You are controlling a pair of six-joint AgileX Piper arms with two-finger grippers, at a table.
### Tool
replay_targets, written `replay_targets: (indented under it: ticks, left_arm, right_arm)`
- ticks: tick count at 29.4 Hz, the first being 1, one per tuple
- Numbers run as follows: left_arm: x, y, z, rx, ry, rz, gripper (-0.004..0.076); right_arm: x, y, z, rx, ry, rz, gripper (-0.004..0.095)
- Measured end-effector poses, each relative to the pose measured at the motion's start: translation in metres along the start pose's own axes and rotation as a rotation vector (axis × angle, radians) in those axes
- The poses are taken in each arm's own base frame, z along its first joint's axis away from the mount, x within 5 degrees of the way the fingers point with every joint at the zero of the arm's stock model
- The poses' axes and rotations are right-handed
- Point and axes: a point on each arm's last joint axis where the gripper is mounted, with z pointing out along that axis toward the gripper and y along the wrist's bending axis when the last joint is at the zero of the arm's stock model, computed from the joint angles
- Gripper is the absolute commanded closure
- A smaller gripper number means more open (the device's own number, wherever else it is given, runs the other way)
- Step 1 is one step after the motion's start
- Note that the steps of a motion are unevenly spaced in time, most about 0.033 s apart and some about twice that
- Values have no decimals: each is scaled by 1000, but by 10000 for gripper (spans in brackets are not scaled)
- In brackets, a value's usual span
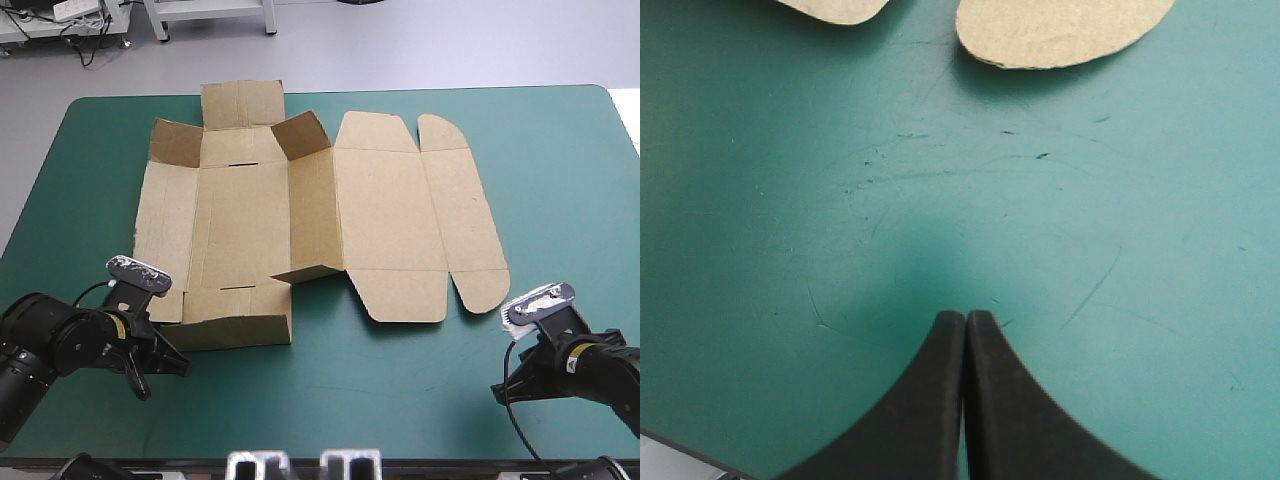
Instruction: Fold the box
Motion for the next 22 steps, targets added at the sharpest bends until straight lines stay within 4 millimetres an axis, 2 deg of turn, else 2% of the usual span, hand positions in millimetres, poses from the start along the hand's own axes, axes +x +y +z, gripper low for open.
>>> replay_targets:
  ticks: [14,22]
  left_arm:
    - [0,0,0,0,-3,0,734]
    - [-10,0,-1,5,-112,3,734]
  right_arm:
    - [0,0,0,0,0,0,932]
    - [0,0,0,0,0,0,932]
